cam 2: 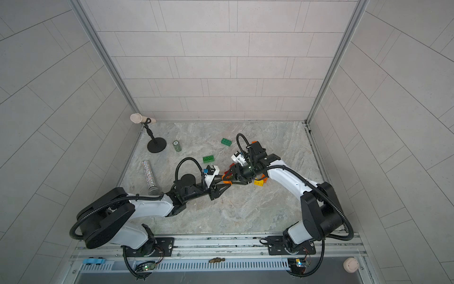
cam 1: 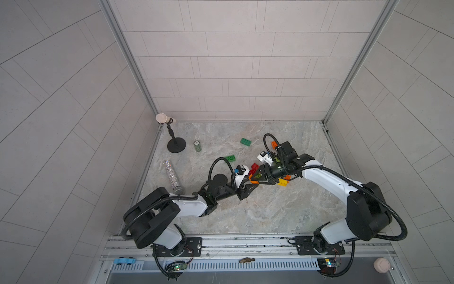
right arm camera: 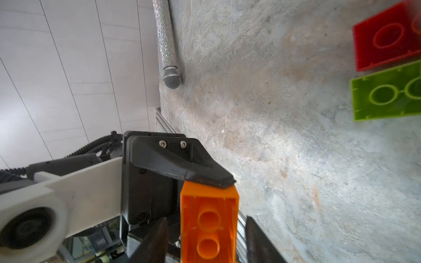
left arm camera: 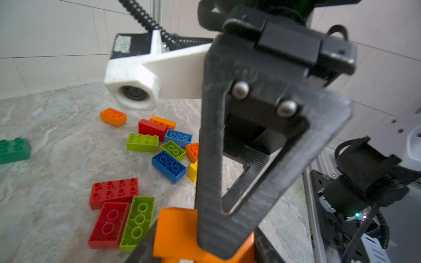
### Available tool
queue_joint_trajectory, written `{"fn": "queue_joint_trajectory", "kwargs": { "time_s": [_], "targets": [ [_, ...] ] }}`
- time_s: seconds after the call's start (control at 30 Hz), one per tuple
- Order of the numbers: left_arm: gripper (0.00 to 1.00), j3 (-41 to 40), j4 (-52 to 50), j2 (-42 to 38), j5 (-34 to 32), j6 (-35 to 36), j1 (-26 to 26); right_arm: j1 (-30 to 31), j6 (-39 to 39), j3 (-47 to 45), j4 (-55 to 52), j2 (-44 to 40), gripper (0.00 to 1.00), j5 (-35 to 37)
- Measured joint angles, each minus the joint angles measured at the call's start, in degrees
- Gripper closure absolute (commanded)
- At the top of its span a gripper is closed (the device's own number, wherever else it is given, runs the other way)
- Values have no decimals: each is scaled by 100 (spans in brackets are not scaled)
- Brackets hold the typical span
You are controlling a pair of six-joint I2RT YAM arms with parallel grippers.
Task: Assemble a rectangle with lego
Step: Place the lego brick at the center of the board.
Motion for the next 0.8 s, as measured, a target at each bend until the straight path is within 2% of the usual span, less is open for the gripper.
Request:
{"fn": "queue_joint_trajectory", "kwargs": {
  "time_s": [0.07, 0.17, 0.3, 0.37, 0.47, 0.6, 0.7, 0.8],
  "targets": [
    [64, 4, -538, -254, -308, 111, 13, -118, 120, -42, 146, 0, 29, 74],
    [64, 188, -1880, -675, -955, 302, 13, -514, 326, -210, 446, -9, 30, 267],
    [64, 1047, -4256, -872, -1864, 376, 55, -1270, 463, -507, 551, -101, 32, 935],
    [66, 1554, -5368, -846, -2013, 267, 199, -1432, 424, -525, 450, -155, 33, 1344],
    [66, 2424, -6905, -549, -2166, 184, 546, -1355, 251, -483, 254, -243, 34, 1915],
    [66, 3600, -8553, 415, -2511, 223, 789, -916, -262, -120, -444, -258, 34, 3193],
    [66, 3995, -9259, 1178, -2566, 308, 850, -553, -588, 96, -811, -284, 34, 4124],
    [66, 4076, -9711, 1777, -2568, 393, 929, -310, -782, 118, -1014, -328, 34, 4660]
  ]
}}
